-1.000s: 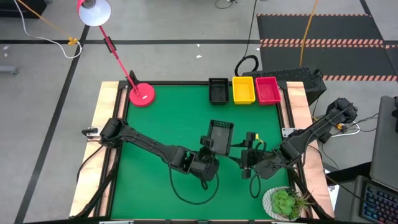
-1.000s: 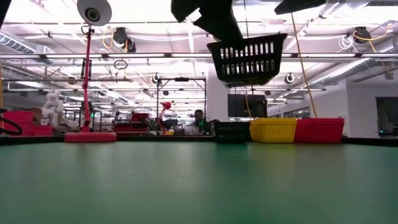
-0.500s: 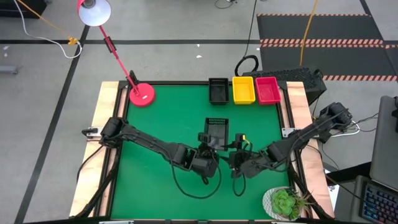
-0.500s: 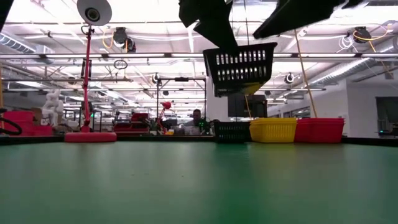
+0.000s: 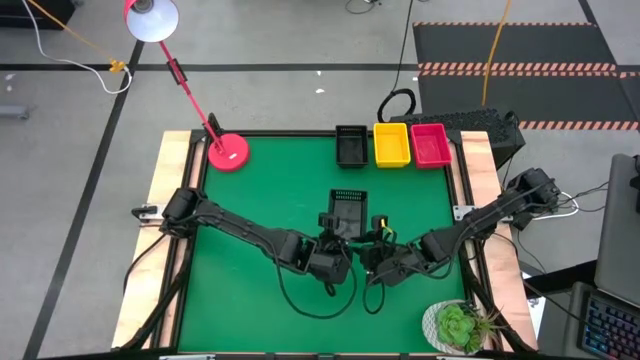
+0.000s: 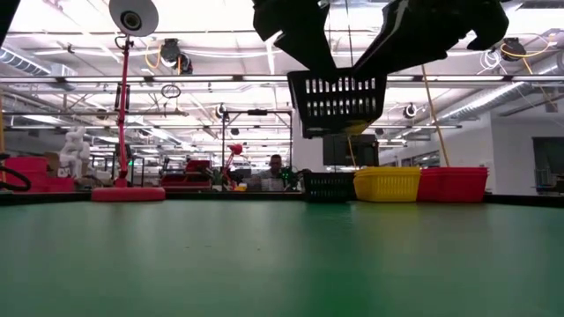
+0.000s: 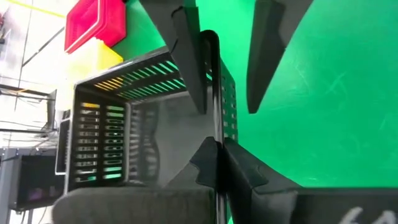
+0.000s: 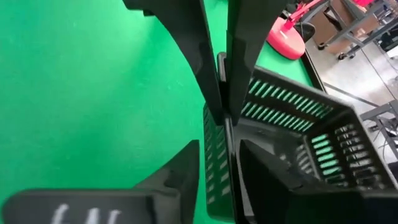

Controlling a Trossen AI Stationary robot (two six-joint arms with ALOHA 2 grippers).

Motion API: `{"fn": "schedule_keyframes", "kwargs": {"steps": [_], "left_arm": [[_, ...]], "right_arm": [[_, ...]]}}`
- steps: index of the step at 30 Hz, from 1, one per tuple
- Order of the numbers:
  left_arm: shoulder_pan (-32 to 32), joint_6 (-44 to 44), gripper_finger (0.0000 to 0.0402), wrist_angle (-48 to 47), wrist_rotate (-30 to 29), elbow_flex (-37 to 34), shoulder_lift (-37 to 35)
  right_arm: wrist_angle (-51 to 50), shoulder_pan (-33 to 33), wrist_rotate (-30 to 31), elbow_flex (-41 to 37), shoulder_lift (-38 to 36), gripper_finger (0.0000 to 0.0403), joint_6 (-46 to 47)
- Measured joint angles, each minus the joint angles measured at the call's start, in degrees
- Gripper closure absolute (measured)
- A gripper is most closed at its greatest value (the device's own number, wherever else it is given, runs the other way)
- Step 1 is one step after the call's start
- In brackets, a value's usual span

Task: Stack baskets by color
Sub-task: Stack the bottom black bin on the top stacked black bins

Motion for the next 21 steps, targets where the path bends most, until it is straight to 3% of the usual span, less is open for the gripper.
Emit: {"fn": "schedule_keyframes", "kwargs": {"steps": [10, 14, 21], "left_arm": [[-0.54, 0.26, 0.0384, 0.73, 0.26, -0.05, 0.02], [-0.92, 0.34, 0.0387, 1.44, 0.25, -0.07, 0.04], [-1.25, -1.37, 0.0302, 5.86, -0.39, -0.07, 0.02]], "right_arm": [[-0.35, -0.02, -1.35, 0.0, -0.02, 0.0391, -0.2], [-0.36, 0.03, -1.54, 0.0, -0.04, 0.0392, -0.41], [-0.95, 0.01, -1.89, 0.0, 0.04, 0.0398, -0.59]]}}
